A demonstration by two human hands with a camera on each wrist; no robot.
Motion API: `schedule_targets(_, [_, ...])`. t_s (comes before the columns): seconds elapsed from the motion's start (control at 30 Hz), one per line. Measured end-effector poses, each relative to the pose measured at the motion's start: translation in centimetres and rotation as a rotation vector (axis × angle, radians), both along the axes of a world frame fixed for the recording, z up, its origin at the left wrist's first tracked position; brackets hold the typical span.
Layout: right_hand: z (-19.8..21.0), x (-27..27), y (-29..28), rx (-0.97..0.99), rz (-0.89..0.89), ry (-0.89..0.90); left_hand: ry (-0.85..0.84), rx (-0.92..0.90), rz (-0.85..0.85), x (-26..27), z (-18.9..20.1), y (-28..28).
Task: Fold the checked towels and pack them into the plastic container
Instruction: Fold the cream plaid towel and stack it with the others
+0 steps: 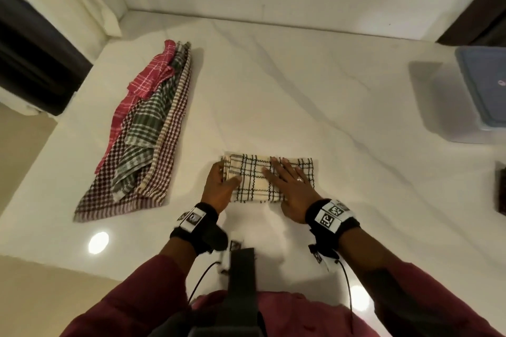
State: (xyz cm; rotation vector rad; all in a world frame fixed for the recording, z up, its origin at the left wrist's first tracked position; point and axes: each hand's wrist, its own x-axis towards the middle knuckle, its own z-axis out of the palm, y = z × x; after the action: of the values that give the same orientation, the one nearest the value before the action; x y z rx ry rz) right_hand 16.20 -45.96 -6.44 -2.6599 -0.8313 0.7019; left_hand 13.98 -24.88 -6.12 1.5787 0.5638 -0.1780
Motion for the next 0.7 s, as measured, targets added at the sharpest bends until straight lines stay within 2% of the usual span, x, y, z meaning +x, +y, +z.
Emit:
schedule_targets(0.13, [0.2,-1.6,-6.0,0.100,-0.063,0.036,0.027,-0.061,-0.159,-0.7,-0.6,-3.3])
schedule_targets(0.2, [0.8,-2.3,-7.5,0.129,-0.170,0.068,-0.006,-0.059,-0.225,-0.9,-0.4,-5.2])
schedule_targets(0.33, [1.4,-3.1,-8.2,0.293,-0.473,-0.018,-0.082,0.106,-0.327,-1.5,0.0,-8.7])
schedule_targets(0.4, [1.6,-3.5,-7.0,0.353,-0.565,-0.071,-0.134,0.201,-0.345,-1.8,0.4,-9.2])
schedule_targets(0.5, [1.9,-4.1,-3.7,0.390,-0.521,-0.064,-0.277,0.321,-0.374,-2.2,0.3,-8.8])
schedule_targets(0.63, [2.1,-3.9,-0.7,0.301,-0.436,-0.111,-0.478,0.311,-0.385,-3.1,0.7,-8.5])
schedule_targets(0.7, [2.1,-3.7,0.0,0.307,-0.436,-0.158,-0.511,0.307,-0.330,-3.3,0.5,-8.1])
